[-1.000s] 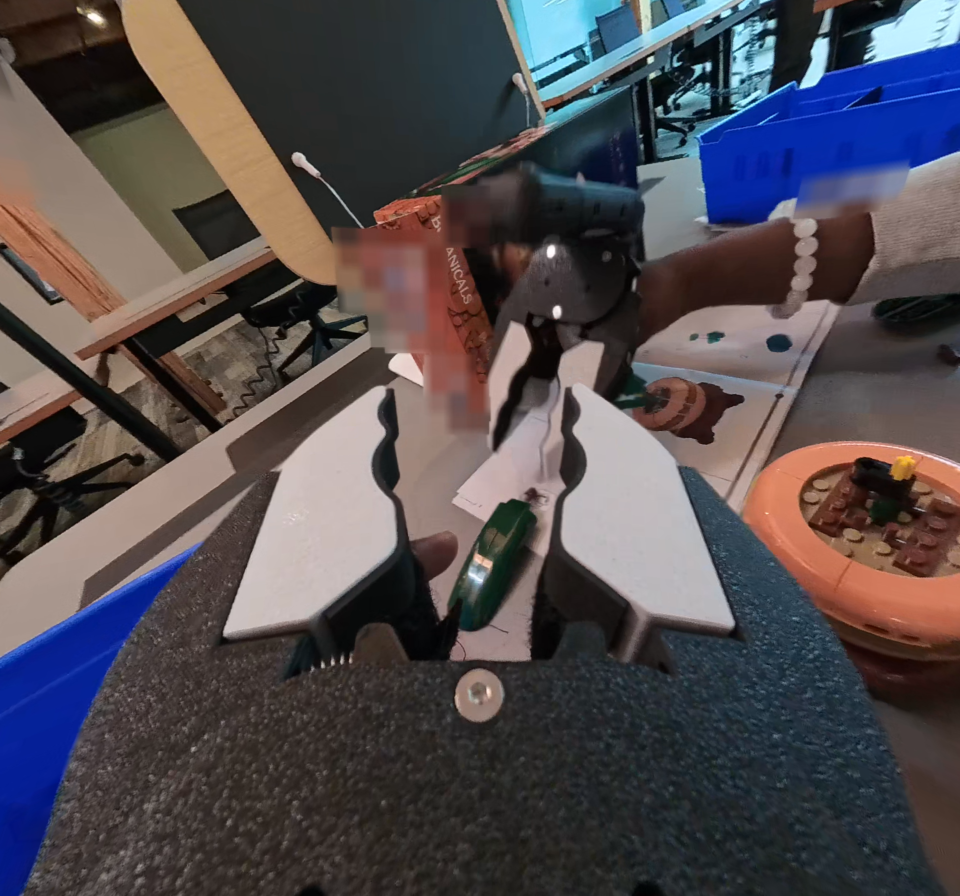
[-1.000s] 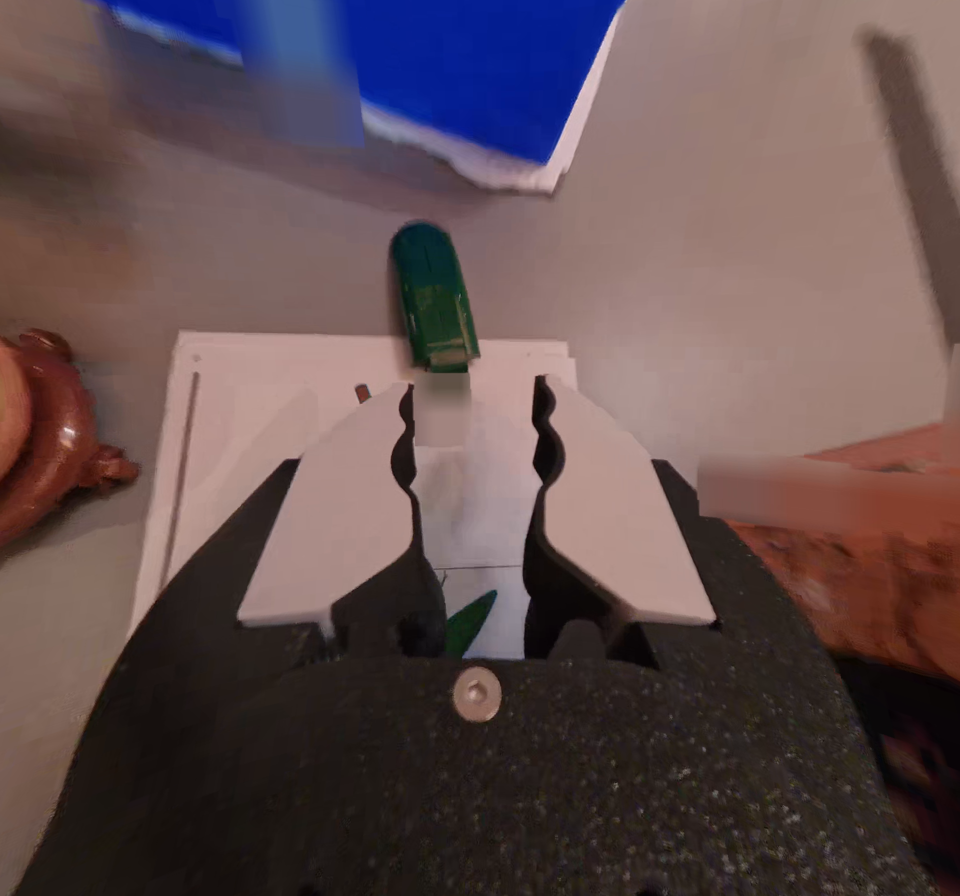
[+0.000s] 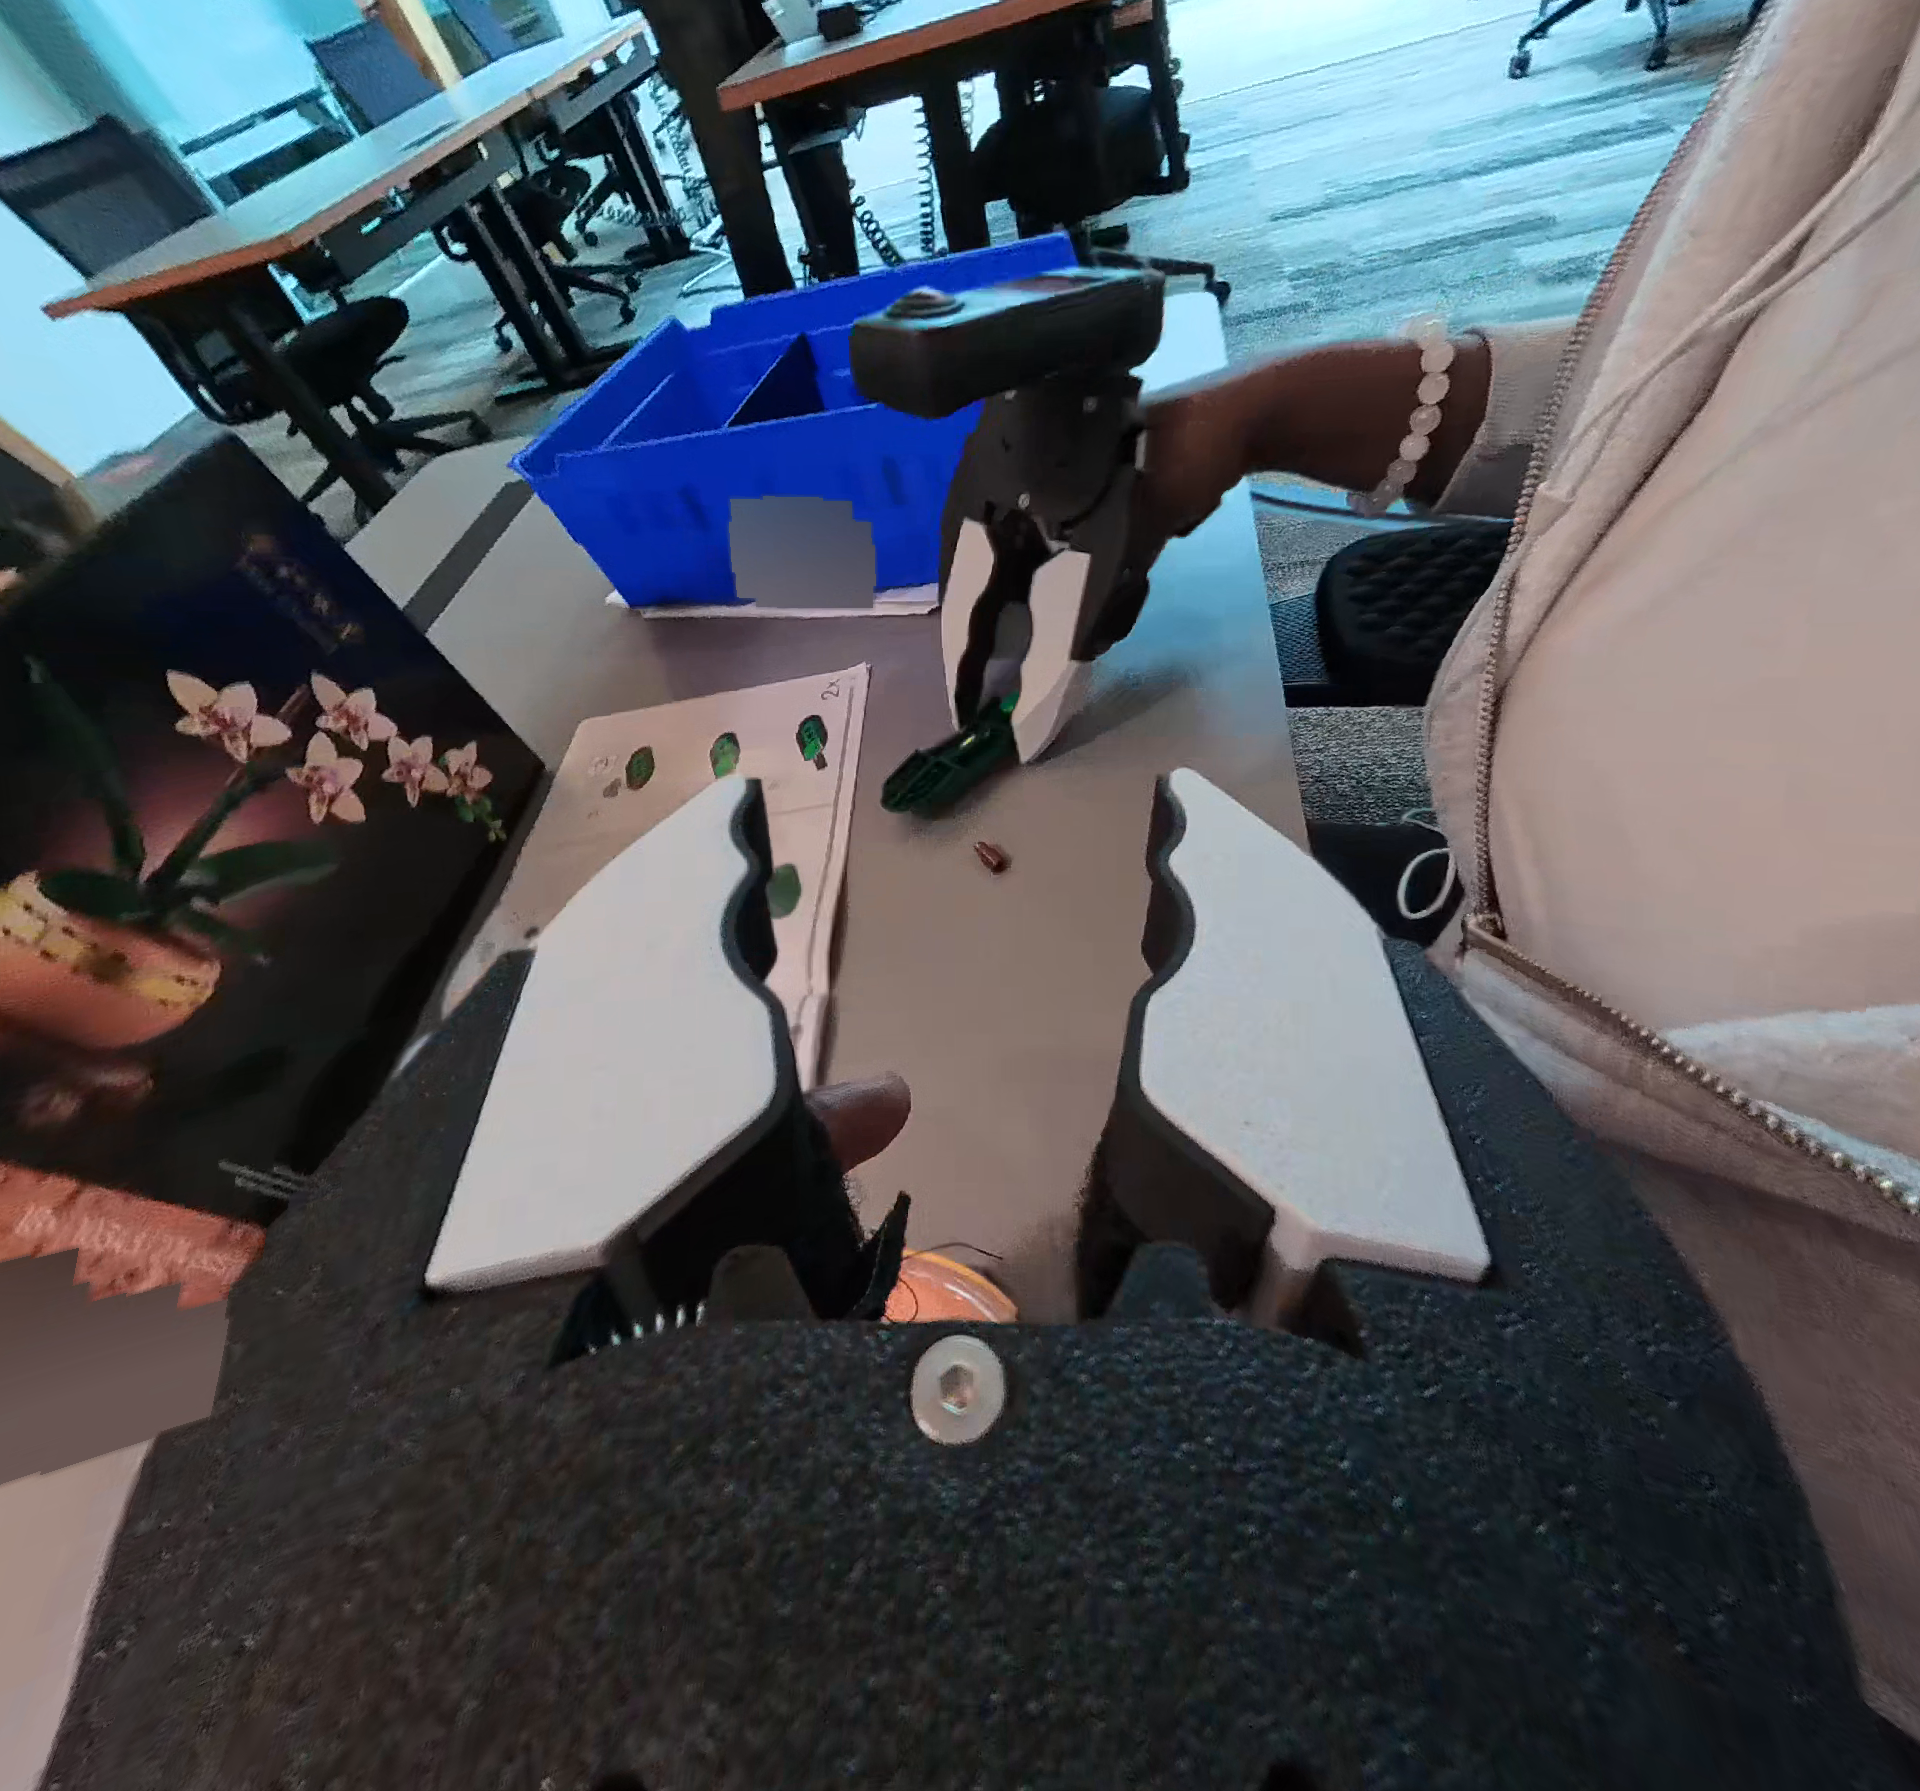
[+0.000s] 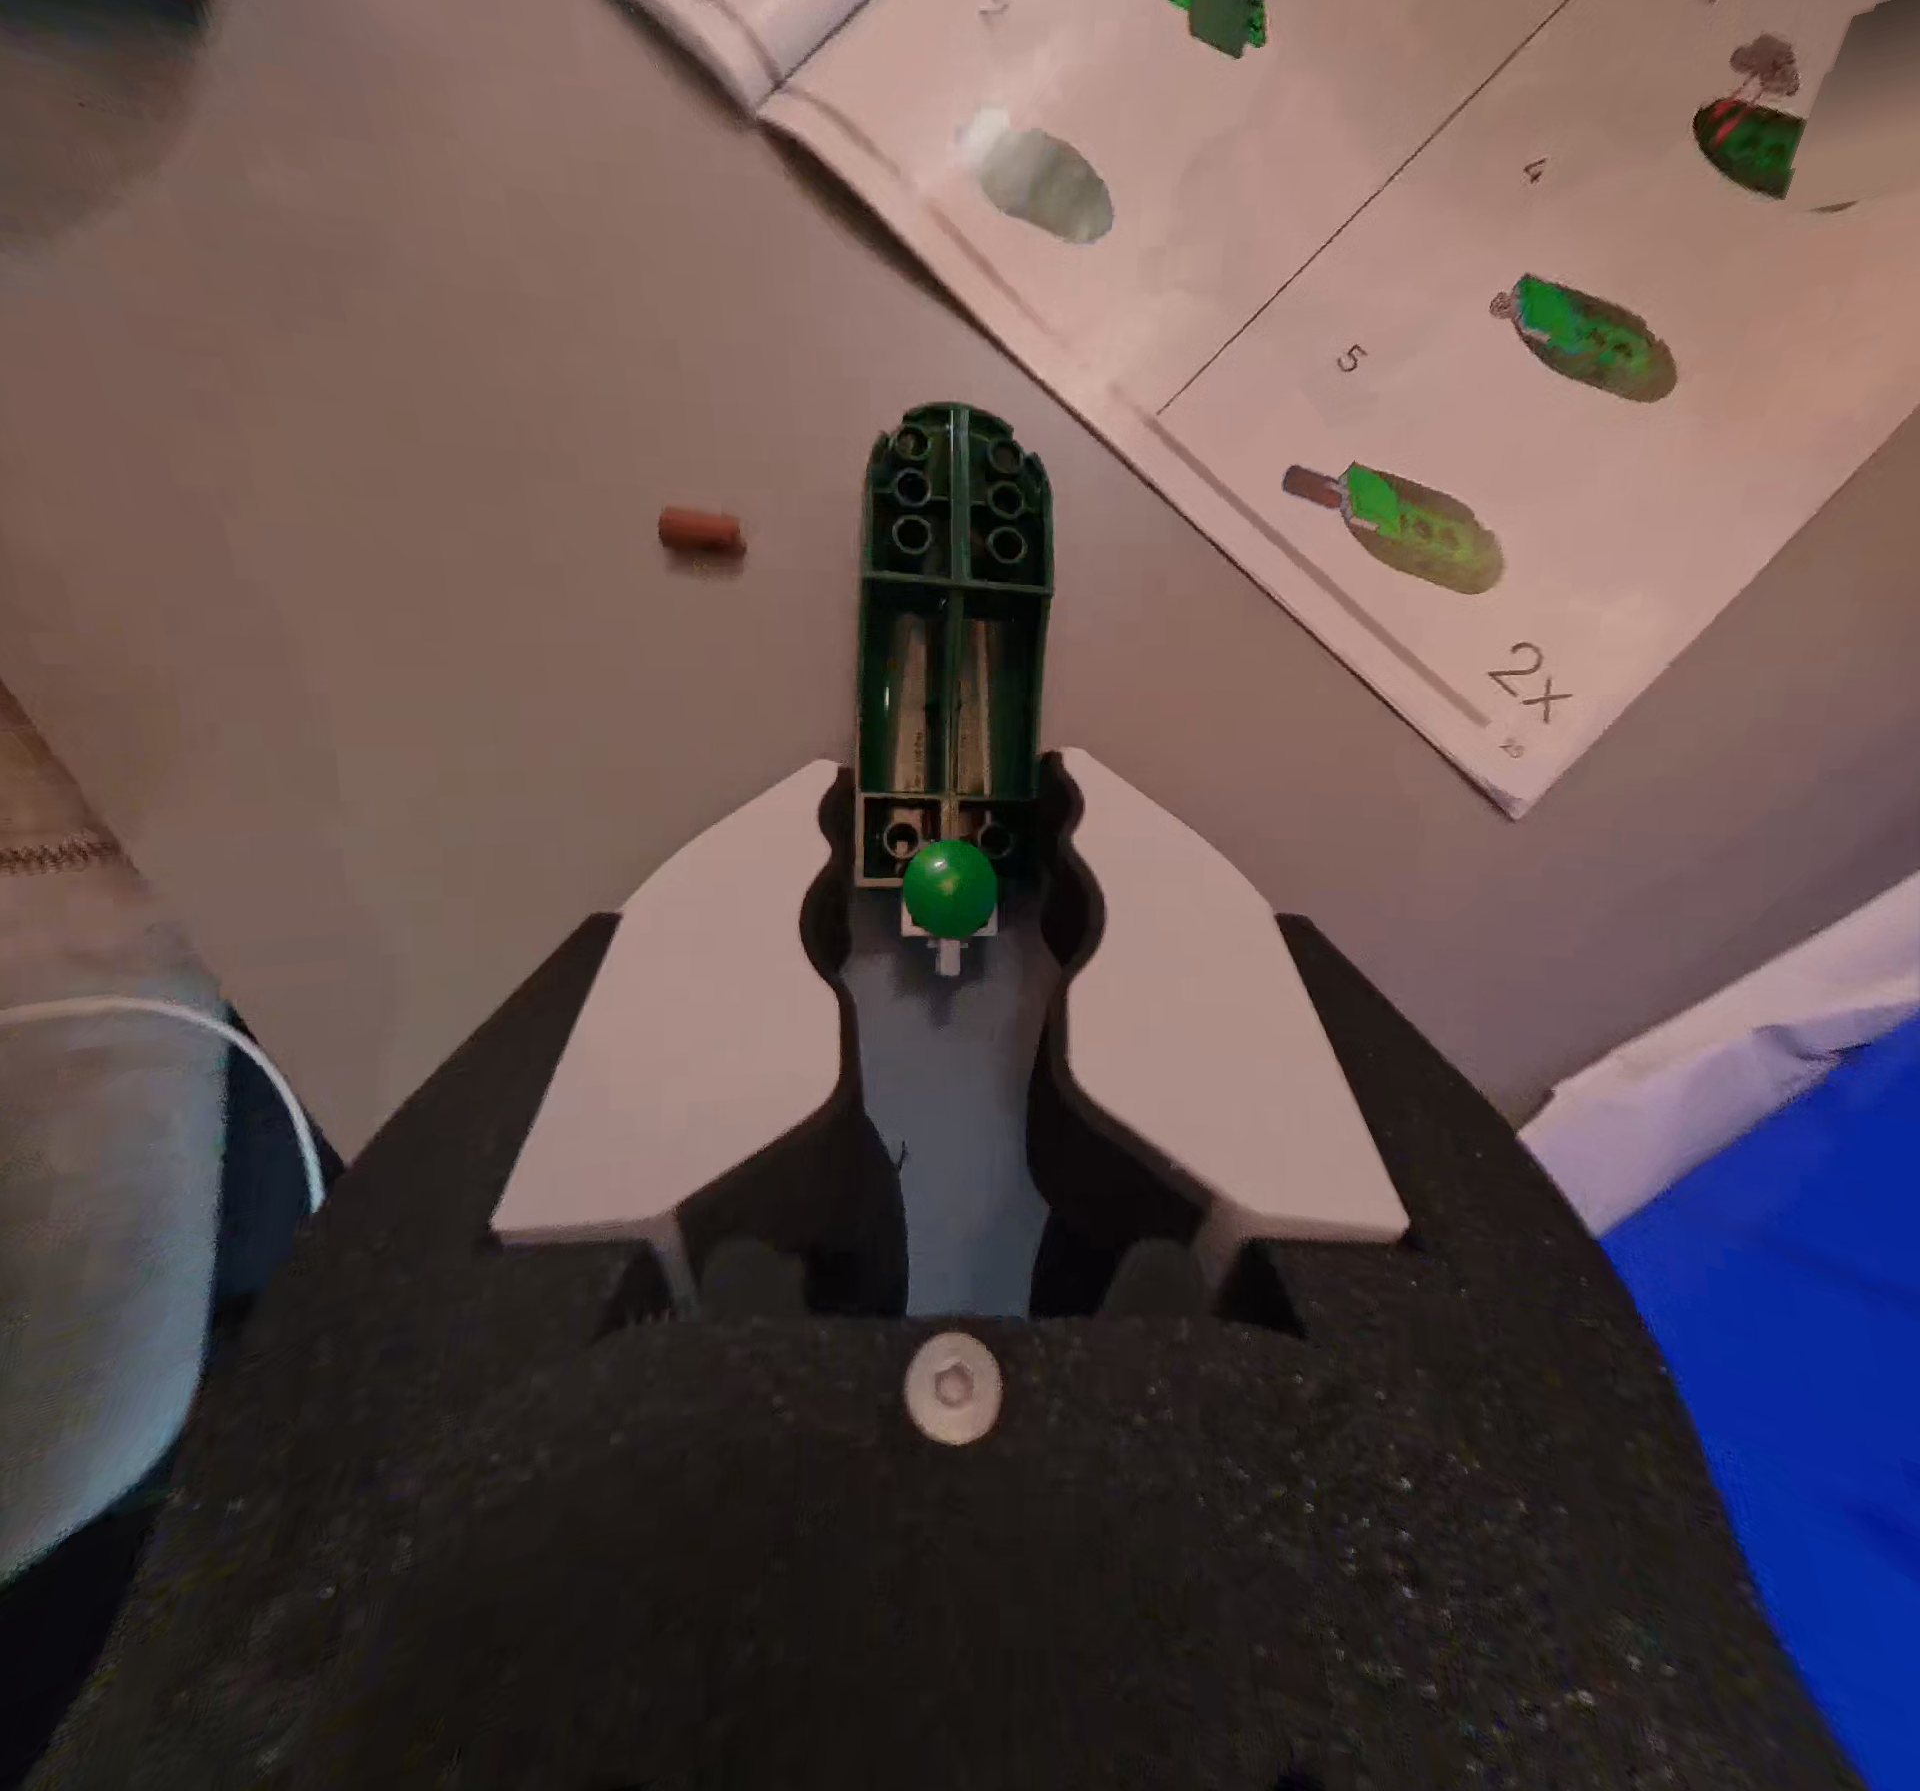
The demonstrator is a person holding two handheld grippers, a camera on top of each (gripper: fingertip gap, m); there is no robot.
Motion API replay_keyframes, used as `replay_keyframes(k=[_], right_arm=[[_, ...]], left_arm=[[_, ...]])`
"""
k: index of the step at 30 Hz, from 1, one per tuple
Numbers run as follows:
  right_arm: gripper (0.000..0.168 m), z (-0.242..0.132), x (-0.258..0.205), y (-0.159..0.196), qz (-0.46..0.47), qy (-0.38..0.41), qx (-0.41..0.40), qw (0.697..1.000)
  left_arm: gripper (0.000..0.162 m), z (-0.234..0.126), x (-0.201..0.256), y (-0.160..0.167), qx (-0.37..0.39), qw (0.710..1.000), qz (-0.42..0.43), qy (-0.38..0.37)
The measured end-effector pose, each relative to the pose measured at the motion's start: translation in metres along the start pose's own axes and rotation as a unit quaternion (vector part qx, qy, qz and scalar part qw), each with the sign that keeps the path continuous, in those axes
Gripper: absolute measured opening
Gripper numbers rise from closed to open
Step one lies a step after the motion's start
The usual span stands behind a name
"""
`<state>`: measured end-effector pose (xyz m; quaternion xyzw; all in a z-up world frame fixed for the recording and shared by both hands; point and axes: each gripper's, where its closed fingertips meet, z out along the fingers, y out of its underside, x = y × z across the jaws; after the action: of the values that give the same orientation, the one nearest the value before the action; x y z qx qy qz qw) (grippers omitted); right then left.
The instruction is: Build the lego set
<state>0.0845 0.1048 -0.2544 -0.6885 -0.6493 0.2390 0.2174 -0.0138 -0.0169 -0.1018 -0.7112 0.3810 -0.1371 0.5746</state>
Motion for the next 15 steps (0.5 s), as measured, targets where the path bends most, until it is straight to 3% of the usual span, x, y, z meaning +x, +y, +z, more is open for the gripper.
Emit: replay_keyframes(k=[2, 4, 5, 7, 9, 10, 13, 15], right_arm=[[0.033, 0.002, -0.005, -0.007, 0.015, -0.014, 0.015, 1.000], [0.033, -0.005, -0.024, -0.040, 0.067, -0.098, 0.109, 0.987], [0.033, -0.015, -0.037, -0.063, 0.103, -0.170, 0.168, 0.966], [0.032, -0.047, -0.063, -0.105, 0.138, -0.344, 0.255, 0.893], [0.032, -0.074, -0.082, -0.127, 0.132, -0.485, 0.266, 0.823], [0.032, -0.080, -0.091, -0.133, 0.109, -0.524, 0.257, 0.805], [0.032, -0.069, -0.108, -0.140, 0.026, -0.540, 0.197, 0.818], [0.032, -0.067, -0.118, -0.143, -0.010, -0.561, 0.160, 0.812]], left_arm=[[0.069, 0.000, -0.007, -0.003, 0.002, 1.000, 0.028, -0.007], [0.068, 0.000, -0.020, -0.006, 0.008, 0.997, 0.079, -0.021], [0.067, 0.000, -0.027, -0.009, 0.016, 0.993, 0.115, -0.028], [0.064, -0.001, -0.043, -0.013, 0.033, 0.978, 0.202, -0.040], [0.061, 0.002, -0.055, -0.014, 0.039, 0.968, 0.247, -0.025], [0.060, 0.005, -0.054, -0.014, 0.039, 0.971, 0.234, 0.009], [0.052, 0.012, -0.035, -0.014, 0.045, 0.975, 0.164, 0.140], [0.046, 0.016, -0.028, -0.012, 0.040, 0.972, 0.150, 0.178]])
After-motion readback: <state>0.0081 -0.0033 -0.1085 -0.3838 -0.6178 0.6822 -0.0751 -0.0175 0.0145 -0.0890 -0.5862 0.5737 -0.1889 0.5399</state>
